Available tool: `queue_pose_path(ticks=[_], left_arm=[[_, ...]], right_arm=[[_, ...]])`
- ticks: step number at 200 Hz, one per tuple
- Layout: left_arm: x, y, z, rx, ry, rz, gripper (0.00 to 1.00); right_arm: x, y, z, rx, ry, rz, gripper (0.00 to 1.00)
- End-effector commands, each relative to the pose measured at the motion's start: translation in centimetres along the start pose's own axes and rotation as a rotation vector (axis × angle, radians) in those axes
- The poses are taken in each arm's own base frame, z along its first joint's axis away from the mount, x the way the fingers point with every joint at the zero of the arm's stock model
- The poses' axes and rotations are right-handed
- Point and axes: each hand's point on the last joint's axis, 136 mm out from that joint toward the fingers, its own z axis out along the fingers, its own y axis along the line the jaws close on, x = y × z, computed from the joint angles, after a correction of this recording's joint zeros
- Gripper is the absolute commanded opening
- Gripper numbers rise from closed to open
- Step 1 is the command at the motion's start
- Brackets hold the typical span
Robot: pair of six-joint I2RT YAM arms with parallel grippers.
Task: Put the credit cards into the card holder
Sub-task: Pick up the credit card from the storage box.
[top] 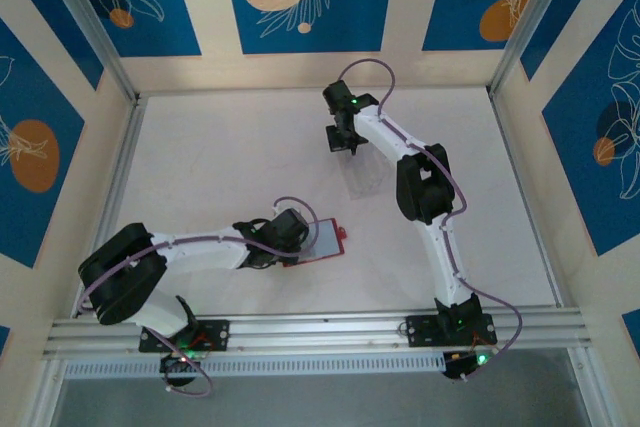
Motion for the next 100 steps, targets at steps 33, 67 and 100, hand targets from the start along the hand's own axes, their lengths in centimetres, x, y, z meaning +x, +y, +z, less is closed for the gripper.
queue_pose_path(ticks=[33, 67, 100], left_arm=[[4.0, 2.3, 0.5, -0.063, 0.138, 0.005, 0.25], [4.0, 2.2, 0.4, -0.06, 0.138, 0.007, 0.25], [3.7, 1.7, 0.3, -0.035, 0.131, 0.016, 0.26]], right_arm=[[-1.7, 0.6, -5.6, -0.041, -0.082, -0.022, 0.0], [-0.4, 2.4, -12.8, -0.211, -0.173, 0.009, 0.0], [5.8, 6.2, -15.5, -0.562, -0.143, 0.073, 0.0]])
